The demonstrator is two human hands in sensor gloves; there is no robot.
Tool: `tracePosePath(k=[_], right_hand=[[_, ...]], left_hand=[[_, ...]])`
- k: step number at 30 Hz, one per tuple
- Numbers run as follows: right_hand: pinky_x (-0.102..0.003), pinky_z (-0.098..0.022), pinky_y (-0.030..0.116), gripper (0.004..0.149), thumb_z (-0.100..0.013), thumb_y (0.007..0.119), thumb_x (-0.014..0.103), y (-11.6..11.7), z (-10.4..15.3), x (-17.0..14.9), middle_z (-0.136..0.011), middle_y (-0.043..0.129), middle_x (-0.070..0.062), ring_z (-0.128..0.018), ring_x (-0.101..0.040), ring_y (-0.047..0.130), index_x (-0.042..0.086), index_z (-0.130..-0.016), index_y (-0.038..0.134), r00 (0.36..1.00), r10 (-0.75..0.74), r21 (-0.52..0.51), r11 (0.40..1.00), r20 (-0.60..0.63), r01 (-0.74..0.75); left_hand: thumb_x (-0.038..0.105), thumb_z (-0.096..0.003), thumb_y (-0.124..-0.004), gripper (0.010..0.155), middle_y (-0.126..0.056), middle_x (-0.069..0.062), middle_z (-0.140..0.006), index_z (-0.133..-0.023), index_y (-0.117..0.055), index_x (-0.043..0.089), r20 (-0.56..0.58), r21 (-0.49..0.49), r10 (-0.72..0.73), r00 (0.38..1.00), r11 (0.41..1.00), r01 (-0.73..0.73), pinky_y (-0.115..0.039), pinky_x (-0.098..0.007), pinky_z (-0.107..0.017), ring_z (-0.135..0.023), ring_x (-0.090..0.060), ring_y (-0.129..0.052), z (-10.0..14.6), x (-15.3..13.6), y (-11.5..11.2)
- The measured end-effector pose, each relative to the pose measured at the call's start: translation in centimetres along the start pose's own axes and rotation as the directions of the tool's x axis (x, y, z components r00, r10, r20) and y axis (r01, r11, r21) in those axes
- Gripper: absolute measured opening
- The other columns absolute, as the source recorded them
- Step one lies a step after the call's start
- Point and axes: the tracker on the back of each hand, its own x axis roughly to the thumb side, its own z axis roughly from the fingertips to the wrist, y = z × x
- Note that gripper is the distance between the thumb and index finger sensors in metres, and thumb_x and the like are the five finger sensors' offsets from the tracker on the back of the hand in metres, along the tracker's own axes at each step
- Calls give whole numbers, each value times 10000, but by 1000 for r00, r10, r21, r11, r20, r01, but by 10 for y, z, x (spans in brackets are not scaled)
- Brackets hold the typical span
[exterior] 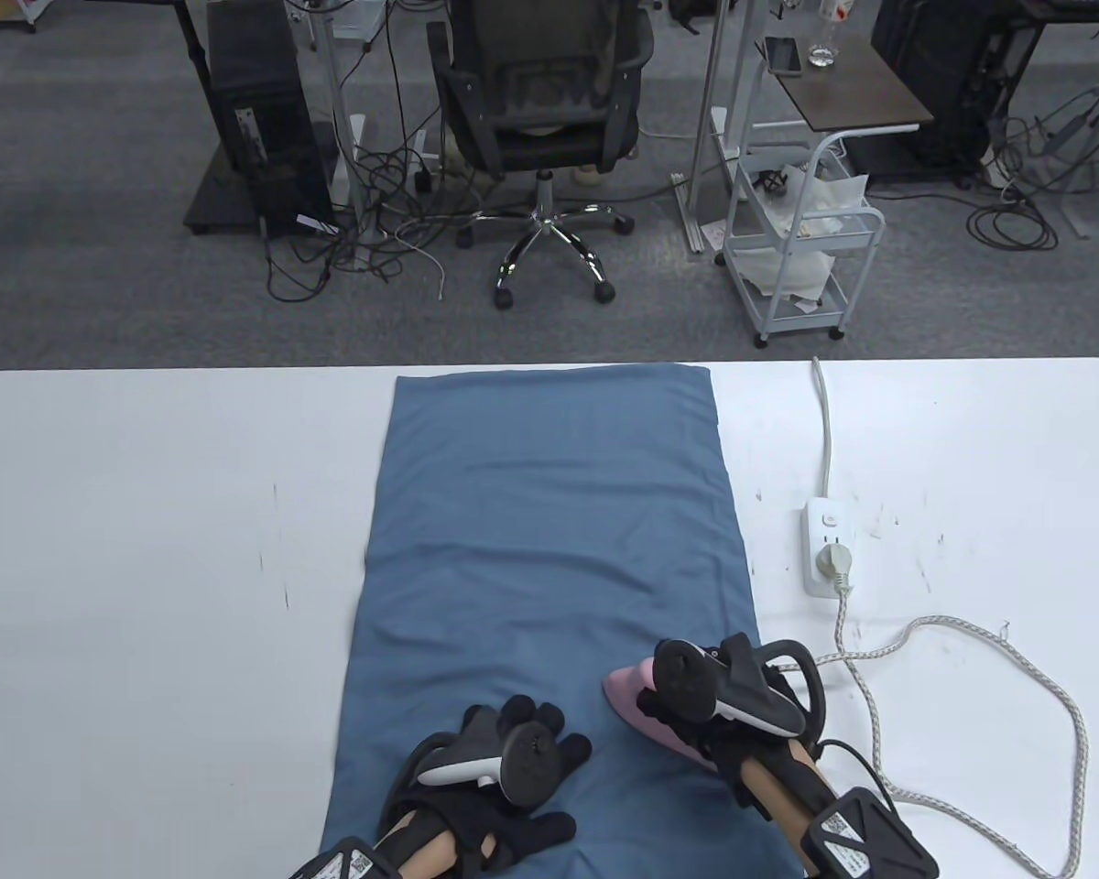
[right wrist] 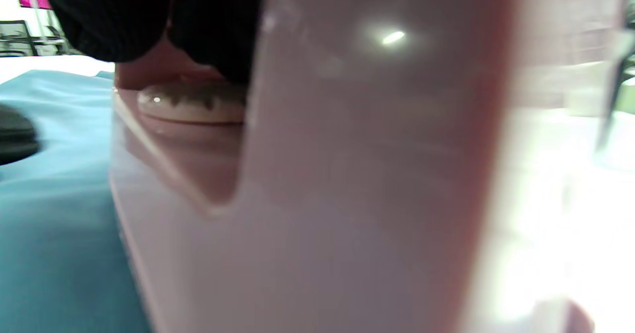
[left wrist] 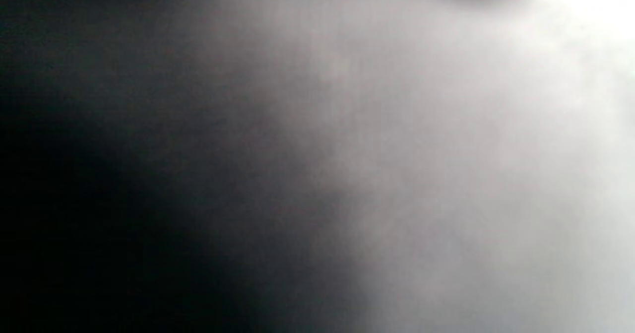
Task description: Iron pillowcase with electric iron on table
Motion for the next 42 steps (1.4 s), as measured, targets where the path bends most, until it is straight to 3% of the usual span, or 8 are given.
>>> tracePosePath(k=[7, 12, 19, 26, 29, 37, 42], right_hand=[[-400, -373, 901, 626, -428, 760, 555, -1, -64, -38, -451, 956, 58, -286, -118, 965, 151, -906, 744, 972, 11, 10, 1000, -233, -9], [-406, -381, 897, 619, -434, 768, 548, -3, -73, -46, -458, 958, 52, -295, -125, 966, 152, -910, 742, 961, -31, 39, 998, -276, 44], [-404, -388, 896, 617, -443, 763, 546, -17, -36, 2, -463, 958, 54, -302, -123, 966, 151, -915, 736, 998, -60, 3, 998, -36, 60], [-399, -394, 898, 627, -437, 757, 553, -3, -13, 42, -469, 952, 64, -309, -116, 967, 154, -920, 728, 994, 0, 35, 999, 112, -3], [-399, -395, 897, 630, -440, 752, 556, -2, -24, 41, -468, 949, 65, -309, -115, 965, 152, -923, 727, 996, -8, 37, 999, 93, 4], [-400, -385, 898, 636, -436, 753, 554, 0, -93, 15, -447, 938, 67, -294, -113, 956, 142, -920, 728, 991, -12, -31, 999, -132, 8], [-398, -382, 900, 628, -434, 760, 550, -3, -108, 8, -446, 944, 67, -292, -113, 959, 147, -914, 731, 983, -42, 5, 999, -177, 43]], left_hand=[[668, -486, -437, 794, 309, 26, -1009, -979, 140, 434, 1, 2, -1, 1000, 1000, 1, 124, -653, -615, -920, -315, 315, 0, 1, 0], [669, -485, -434, 794, 310, 29, -1009, -980, 142, 435, -1, 3, -3, 1000, 1000, 3, 126, -652, -617, -921, -313, 316, 0, 1, -1], [669, -486, -432, 795, 311, 26, -1009, -981, 142, 430, -4, 3, -5, 1000, 1000, 5, 126, -653, -618, -921, -315, 316, 1, 1, -1], [670, -484, -429, 793, 311, 30, -1008, -980, 143, 431, -4, 2, -6, 1000, 1000, 6, 128, -653, -618, -921, -313, 319, 1, 1, -1], [670, -484, -428, 793, 312, 29, -1008, -979, 144, 432, -5, 1, -7, 1000, 1000, 7, 128, -653, -619, -921, -312, 319, 1, 1, 0], [670, -483, -427, 794, 316, 29, -1006, -979, 146, 432, -4, 0, -6, 1000, 1000, 6, 131, -653, -617, -919, -313, 322, 2, 2, 0], [670, -484, -426, 792, 314, 31, -1008, -979, 144, 433, -5, 1, -6, 1000, 1000, 6, 130, -652, -619, -921, -312, 321, 2, 2, 0]])
